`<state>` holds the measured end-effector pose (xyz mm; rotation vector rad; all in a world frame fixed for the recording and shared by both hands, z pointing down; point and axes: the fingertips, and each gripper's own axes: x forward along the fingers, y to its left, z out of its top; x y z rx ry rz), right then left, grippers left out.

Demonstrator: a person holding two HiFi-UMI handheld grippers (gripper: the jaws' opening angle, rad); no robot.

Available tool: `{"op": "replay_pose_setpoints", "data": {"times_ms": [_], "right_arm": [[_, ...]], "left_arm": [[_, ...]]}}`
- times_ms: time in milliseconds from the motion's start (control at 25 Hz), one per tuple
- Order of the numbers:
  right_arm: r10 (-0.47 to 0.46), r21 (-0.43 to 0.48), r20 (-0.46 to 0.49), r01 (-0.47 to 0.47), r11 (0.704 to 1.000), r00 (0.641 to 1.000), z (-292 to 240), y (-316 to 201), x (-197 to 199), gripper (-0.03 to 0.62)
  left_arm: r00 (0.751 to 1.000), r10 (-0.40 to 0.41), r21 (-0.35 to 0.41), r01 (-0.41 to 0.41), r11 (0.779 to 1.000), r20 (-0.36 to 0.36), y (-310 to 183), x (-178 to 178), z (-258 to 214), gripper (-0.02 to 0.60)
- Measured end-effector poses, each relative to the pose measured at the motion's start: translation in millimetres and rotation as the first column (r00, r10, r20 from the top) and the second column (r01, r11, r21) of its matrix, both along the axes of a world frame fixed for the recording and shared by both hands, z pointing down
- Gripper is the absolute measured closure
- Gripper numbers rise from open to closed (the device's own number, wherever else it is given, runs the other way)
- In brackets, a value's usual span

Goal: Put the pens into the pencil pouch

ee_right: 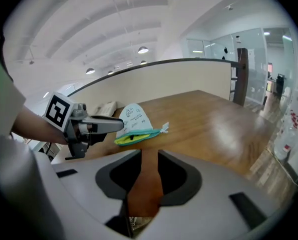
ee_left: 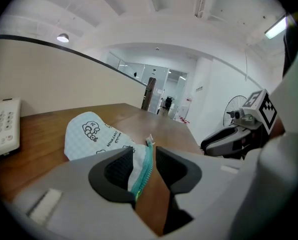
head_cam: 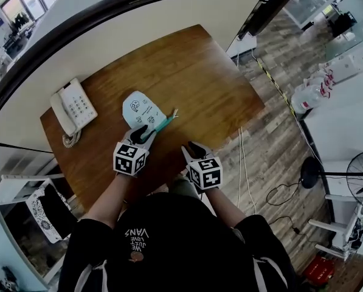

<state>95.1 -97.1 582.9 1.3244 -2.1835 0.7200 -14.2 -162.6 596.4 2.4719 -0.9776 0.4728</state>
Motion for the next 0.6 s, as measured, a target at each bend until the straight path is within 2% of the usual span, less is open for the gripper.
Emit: {"op": "replay_pose_setpoints", "data": {"times_ms": [200, 600], "right_arm": [[0.045, 0.049, -0.008, -0.045, 0.998, 0.999, -10, 11, 0, 0.517], [0.107, 0.123, 0.022, -0.108, 0.986, 0.994, -27, 36, -16, 0.517]], "left_arm": [[1.000, -0.020, 0.028, 0.020, 0.999, -0.001, 12, -14, -11, 0.453], [0.994, -0.110, 0.093, 0.111, 0.989, -0.020, 49, -60, -43, 0.453]]}}
